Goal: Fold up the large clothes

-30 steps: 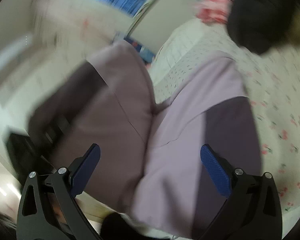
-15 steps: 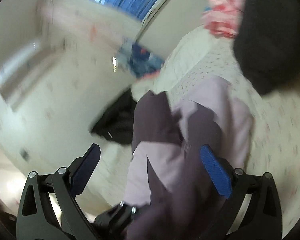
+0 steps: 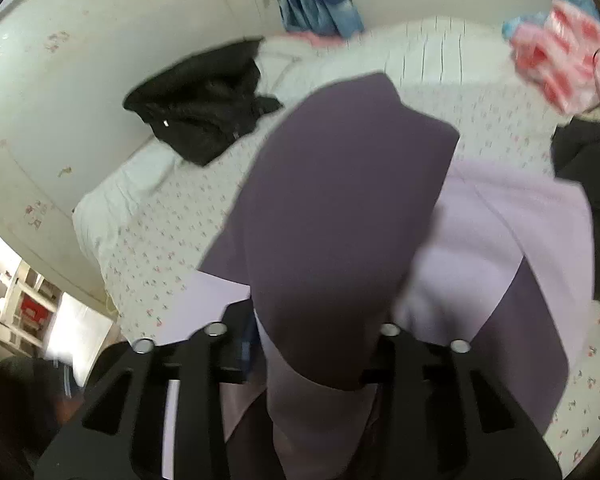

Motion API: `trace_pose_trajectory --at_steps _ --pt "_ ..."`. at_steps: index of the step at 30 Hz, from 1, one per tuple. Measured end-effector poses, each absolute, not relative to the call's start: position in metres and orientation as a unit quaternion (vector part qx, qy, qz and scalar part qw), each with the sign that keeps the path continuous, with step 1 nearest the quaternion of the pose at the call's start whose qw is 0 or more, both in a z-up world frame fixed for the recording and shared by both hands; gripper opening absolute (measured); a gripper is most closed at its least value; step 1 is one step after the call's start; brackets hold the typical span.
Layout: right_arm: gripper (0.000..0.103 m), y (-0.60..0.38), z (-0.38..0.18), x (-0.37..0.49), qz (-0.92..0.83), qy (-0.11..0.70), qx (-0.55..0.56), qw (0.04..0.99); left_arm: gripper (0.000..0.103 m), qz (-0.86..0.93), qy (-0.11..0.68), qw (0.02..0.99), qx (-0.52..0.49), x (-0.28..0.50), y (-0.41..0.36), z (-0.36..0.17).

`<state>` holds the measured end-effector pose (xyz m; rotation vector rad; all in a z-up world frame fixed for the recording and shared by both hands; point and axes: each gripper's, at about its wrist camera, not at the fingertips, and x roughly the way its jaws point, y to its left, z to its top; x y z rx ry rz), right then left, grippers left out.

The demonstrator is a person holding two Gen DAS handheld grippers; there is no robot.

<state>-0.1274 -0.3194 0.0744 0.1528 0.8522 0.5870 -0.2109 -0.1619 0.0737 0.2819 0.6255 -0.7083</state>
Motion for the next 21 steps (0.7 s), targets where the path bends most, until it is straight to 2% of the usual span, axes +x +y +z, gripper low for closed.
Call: trace_pose_trajectory --at_steps 4,6,9,12,15,18,21 --pt "0.023 -0.332 0.107 -0.167 0.28 0.35 0.079 0.89 0.059 -0.274 0.324 0.906 -0.011 -0.149 -0.108 0.095" --pt "0.023 -0.345 0.113 -0.192 0.266 0.342 0.097 0.896 0.059 -0.271 0.307 0.912 -0.01 -0.141 -0.121 0.101" --pt "0.023 -0.393 0.078 -0.201 0.226 0.35 0.165 0.894 0.064 -0.308 0.312 0.899 -0.001 -0.129 -0.158 0.092" --pt "0.025 -0.443 0.015 -0.203 0.213 0.343 0.268 0.875 0.064 -0.335 0.366 0.867 0.049 -0.122 -0.222 0.051" --pt "0.03 -0.46 -0.001 -0.202 0.211 0.35 0.309 0.859 0.07 -0.303 0.357 0.878 0.103 -0.128 -0.247 0.036" --pt "0.035 -0.444 0.036 -0.215 0.165 0.345 0.258 0.887 0.071 -0.299 0.353 0.88 0.106 -0.134 -0.229 0.035" --pt "0.053 -0.437 0.045 -0.225 0.071 0.332 0.204 0.918 0.072 -0.291 0.358 0.883 0.087 -0.13 -0.222 0.03"
